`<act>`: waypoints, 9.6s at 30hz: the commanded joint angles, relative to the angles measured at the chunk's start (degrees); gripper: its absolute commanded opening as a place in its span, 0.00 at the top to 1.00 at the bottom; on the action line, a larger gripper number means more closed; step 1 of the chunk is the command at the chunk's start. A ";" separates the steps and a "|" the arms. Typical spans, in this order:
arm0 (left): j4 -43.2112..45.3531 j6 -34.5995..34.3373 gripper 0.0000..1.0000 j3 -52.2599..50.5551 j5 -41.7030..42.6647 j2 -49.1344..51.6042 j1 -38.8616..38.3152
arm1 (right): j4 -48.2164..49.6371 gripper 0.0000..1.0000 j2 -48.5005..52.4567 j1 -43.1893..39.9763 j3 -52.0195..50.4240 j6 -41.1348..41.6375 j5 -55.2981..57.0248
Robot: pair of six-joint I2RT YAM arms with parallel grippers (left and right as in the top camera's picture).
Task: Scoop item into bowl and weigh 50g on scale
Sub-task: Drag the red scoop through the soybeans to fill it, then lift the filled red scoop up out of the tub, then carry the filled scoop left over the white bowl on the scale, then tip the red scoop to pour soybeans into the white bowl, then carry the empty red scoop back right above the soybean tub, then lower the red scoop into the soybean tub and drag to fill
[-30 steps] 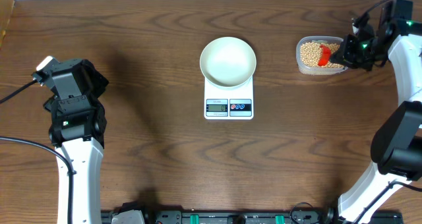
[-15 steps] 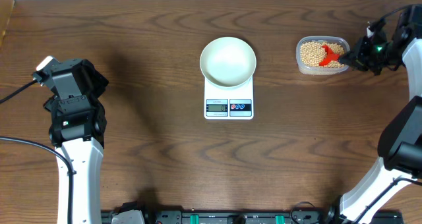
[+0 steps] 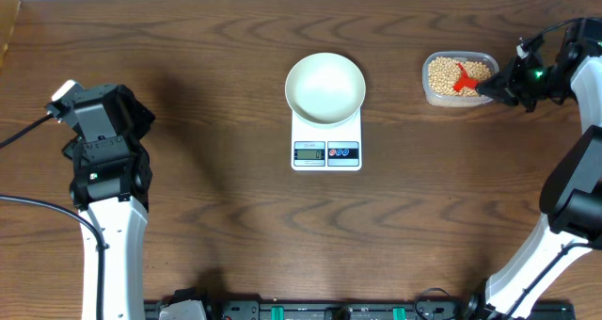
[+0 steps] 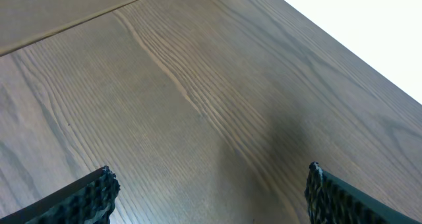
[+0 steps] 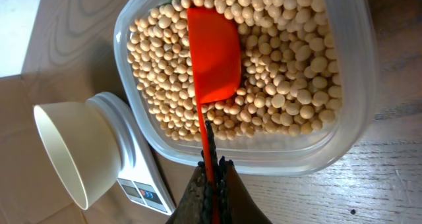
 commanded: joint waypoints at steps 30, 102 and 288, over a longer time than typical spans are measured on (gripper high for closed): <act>-0.09 -0.07 0.07 0.00 -0.81 0.37 0.24 | -2.69 0.99 2.19 -8.83 -0.72 -14.53 -22.32; -0.09 -0.07 0.07 0.00 -0.81 0.37 0.24 | 7.87 0.99 -2.27 23.45 4.00 -7.82 -20.94; -0.09 -0.07 0.07 0.00 -0.81 0.37 0.24 | -2.45 0.99 -4.57 6.69 3.80 -10.60 9.97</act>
